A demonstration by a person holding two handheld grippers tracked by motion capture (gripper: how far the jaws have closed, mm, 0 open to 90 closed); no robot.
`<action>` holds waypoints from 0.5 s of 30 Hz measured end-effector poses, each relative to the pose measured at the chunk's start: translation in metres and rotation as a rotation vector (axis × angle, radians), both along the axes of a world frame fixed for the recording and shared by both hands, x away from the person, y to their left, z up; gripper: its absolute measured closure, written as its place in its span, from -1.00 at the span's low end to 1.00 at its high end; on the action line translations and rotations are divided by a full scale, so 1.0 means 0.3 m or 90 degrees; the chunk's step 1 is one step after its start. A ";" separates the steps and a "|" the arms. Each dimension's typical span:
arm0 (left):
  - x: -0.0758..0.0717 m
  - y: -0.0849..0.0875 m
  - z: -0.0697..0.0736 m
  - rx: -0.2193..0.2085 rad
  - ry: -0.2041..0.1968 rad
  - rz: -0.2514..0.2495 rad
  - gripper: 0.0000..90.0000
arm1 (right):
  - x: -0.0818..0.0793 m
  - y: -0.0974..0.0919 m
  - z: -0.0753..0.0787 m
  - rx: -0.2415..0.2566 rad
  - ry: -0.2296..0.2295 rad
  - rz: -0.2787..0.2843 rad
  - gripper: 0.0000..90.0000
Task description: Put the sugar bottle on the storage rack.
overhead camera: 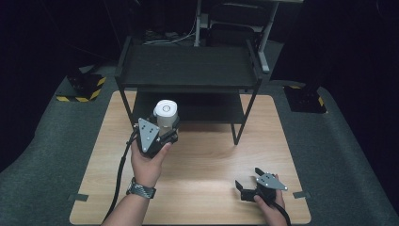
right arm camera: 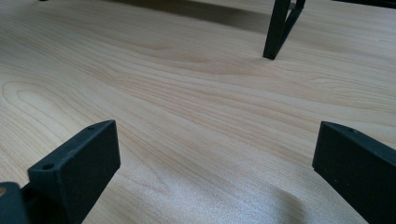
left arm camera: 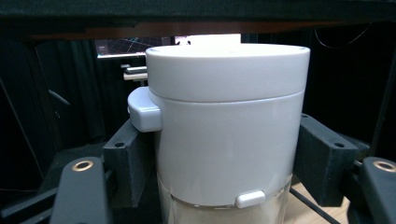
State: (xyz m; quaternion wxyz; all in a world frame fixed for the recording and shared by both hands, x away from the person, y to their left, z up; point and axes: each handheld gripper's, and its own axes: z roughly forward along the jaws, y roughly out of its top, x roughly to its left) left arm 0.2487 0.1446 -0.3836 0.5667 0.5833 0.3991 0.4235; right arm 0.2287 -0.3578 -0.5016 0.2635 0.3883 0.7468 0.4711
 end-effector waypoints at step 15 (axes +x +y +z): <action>0.116 -0.022 0.013 0.004 0.010 0.020 -0.35 | -0.001 -0.005 -0.003 0.004 -0.003 0.003 -0.99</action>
